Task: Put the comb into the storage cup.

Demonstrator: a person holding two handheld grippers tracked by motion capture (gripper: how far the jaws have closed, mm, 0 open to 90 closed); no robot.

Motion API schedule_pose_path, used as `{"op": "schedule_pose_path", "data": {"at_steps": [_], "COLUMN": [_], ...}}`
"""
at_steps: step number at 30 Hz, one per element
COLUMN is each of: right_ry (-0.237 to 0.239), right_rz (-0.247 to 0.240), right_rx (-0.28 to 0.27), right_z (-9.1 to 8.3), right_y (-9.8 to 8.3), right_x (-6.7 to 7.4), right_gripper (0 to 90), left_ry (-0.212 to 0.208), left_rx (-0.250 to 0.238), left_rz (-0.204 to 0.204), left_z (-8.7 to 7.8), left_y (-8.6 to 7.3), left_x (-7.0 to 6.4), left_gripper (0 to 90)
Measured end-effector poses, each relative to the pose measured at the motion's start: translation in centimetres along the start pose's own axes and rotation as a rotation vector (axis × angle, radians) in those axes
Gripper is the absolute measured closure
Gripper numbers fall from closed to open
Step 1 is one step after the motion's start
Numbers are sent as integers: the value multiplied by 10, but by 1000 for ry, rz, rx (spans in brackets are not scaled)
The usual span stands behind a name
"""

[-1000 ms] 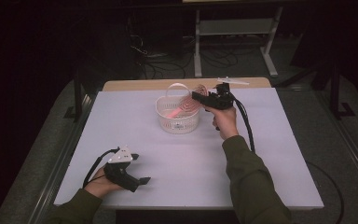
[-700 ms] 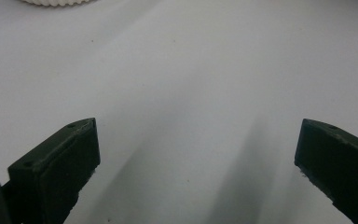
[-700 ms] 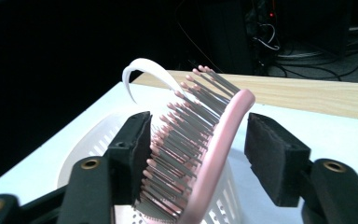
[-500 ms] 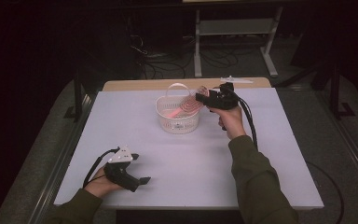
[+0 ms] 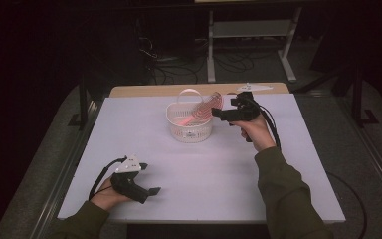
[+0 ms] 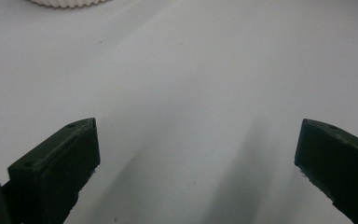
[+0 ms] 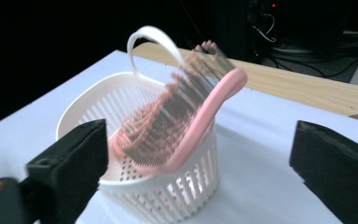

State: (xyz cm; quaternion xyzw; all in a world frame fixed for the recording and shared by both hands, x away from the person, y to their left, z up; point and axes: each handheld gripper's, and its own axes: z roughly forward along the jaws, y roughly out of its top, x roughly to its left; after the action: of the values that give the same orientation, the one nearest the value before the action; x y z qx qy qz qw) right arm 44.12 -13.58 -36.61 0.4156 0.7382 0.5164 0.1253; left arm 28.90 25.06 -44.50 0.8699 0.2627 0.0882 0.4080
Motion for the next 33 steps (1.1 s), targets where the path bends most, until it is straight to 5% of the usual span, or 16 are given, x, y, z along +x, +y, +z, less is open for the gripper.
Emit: {"op": "schedule_pose_path", "data": {"at_steps": [14, 33], "right_ry": [-9, -48], "right_rz": [-75, -170], "right_rx": [34, 141], "right_z": [-17, -41], "right_y": [-12, -54], "right_x": [13, 21], "right_gripper": [21, 8], "left_ry": [-1, -2], "left_rx": [-5, -11], "left_rz": [-5, -7], "left_z": [-1, 0], "left_y": [0, 0], "left_x": [2, 1], "left_gripper": [0, 0]}}
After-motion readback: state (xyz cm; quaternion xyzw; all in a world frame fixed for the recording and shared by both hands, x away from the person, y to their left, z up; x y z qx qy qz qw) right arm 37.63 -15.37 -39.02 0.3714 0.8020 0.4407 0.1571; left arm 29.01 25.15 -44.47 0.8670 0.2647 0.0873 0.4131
